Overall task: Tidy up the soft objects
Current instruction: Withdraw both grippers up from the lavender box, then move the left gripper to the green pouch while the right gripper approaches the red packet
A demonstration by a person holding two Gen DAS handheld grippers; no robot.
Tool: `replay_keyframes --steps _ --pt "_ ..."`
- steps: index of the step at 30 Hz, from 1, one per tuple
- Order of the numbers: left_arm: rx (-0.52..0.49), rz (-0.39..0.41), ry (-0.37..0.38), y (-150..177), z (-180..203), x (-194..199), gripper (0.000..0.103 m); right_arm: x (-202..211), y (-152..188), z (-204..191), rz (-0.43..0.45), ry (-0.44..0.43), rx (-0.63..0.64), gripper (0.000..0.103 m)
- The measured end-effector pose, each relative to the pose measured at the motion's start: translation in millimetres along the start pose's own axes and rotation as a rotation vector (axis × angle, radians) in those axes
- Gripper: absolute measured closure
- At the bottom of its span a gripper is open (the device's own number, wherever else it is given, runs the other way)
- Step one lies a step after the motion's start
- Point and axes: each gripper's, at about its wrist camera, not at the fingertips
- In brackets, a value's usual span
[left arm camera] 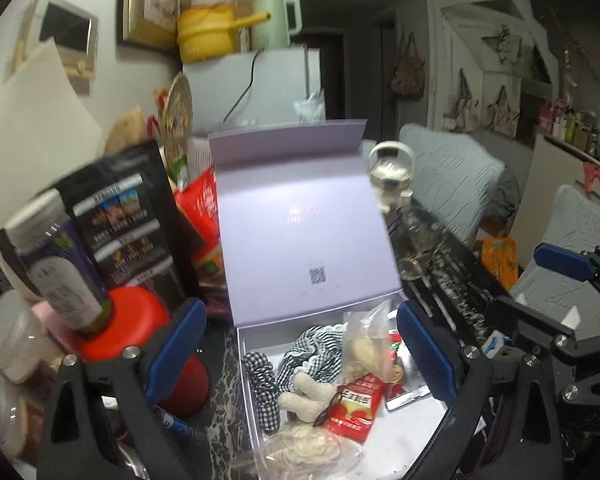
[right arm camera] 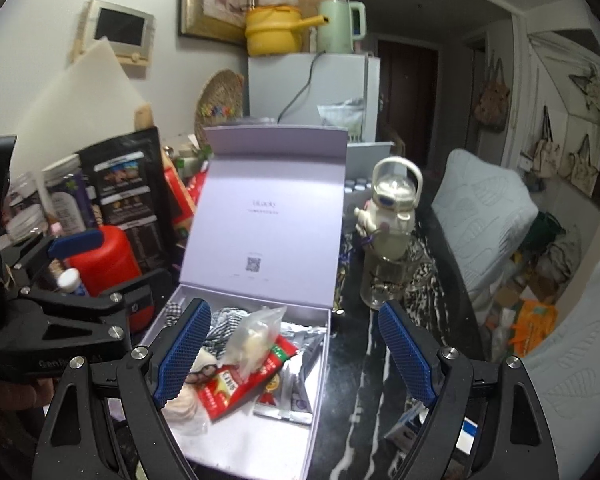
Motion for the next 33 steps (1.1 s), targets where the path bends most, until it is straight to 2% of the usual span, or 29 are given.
replay_keyframes --steps 7,17,25,33 --pt "-0.025 0.053 0.000 10 9 48 0.005 47 16 -5 0.060 0.003 0.002 0.015" --pt "-0.013 0.062 0.045 41 13 97 0.005 97 51 -9 0.088 0.000 -0.031 0.013" --pt "-0.023 0.023 0.084 74 19 118 0.005 117 89 -19 0.070 -0.017 -0.044 0.013" --pt "-0.014 -0.036 0.098 110 16 115 0.005 113 123 -25 0.010 -0.047 -0.074 0.013"
Point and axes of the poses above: each gripper's, at about its wrist camera, not at the fingertips, and x roughly against the way its jaws point, z to its right, y to its underside, and after that the axes turned 4 degrees about x, right-handed
